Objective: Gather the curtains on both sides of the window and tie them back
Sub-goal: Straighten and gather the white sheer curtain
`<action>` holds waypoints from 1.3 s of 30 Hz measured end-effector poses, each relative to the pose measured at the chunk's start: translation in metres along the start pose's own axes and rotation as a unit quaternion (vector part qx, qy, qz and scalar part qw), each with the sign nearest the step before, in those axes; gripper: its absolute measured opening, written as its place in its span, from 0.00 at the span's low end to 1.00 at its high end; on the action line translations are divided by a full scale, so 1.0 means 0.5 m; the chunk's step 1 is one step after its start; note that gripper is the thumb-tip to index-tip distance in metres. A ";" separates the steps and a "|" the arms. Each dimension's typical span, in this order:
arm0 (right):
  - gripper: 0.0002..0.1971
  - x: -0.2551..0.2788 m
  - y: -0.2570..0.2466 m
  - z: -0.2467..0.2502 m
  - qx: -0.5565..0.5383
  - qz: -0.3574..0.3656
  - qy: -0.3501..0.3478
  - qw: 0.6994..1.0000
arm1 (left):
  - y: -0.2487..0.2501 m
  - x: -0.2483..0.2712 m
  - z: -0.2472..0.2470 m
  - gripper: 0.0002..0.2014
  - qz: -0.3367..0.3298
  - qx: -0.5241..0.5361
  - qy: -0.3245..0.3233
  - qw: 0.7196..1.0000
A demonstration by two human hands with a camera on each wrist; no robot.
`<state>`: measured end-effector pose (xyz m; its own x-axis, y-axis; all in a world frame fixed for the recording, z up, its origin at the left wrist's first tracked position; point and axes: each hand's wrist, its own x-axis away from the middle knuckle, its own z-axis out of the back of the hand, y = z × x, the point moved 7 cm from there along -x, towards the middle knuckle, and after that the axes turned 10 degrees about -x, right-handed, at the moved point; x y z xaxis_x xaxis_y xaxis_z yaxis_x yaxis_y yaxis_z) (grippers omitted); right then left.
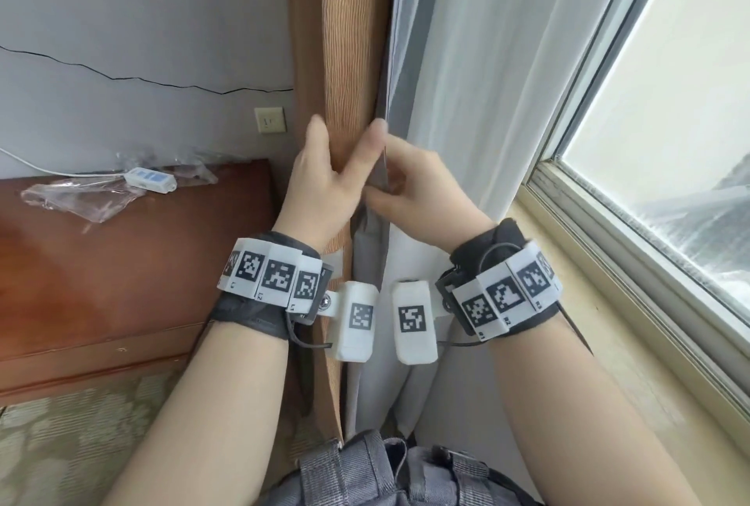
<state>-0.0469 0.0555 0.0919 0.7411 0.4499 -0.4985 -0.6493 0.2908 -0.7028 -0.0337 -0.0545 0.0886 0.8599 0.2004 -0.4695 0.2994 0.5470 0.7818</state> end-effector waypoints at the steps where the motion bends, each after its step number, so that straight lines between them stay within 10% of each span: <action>1: 0.03 -0.001 -0.003 -0.017 0.008 0.003 -0.028 1.000 | 0.001 0.000 -0.007 0.47 0.007 -0.004 -0.022 1.000; 4: 0.05 0.006 0.009 -0.054 0.014 -0.024 -0.099 0.995 | -0.009 -0.012 -0.016 0.55 0.030 -0.024 -0.058 0.998; 9: 0.05 0.036 0.047 -0.038 -0.049 -0.141 -0.177 0.973 | -0.008 -0.034 -0.011 0.15 0.008 -0.074 -0.043 0.996; 12: 0.07 0.014 0.052 0.066 -0.128 -0.103 0.071 0.984 | -0.009 -0.038 -0.015 0.13 0.009 -0.058 -0.036 0.998; 16: 0.07 0.047 0.073 0.202 -0.046 -0.079 0.409 0.908 | -0.018 -0.046 -0.015 0.14 0.006 -0.054 -0.021 0.998; 26: 0.36 0.063 0.176 0.295 0.003 -0.265 0.533 0.803 | -0.043 -0.059 0.006 0.14 0.023 -0.039 0.015 0.999; 29: 0.10 0.062 0.158 0.291 -0.023 -0.165 0.554 0.816 | -0.048 -0.059 0.014 0.14 0.029 -0.037 0.030 0.998; 34: 0.21 0.051 0.096 0.219 -0.093 -0.010 0.461 0.882 | -0.051 -0.061 0.013 0.14 0.033 -0.035 0.047 0.998; 39: 0.18 0.020 0.050 0.127 -0.131 -0.006 0.268 0.955 | -0.040 -0.057 -0.012 0.14 0.028 -0.012 0.028 0.999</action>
<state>-0.0666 0.1210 0.1015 0.7756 -0.0685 -0.6275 -0.6263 0.0401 -0.7785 -0.0665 -0.0664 0.0837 0.8499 0.2759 -0.4490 0.2416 0.5532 0.7972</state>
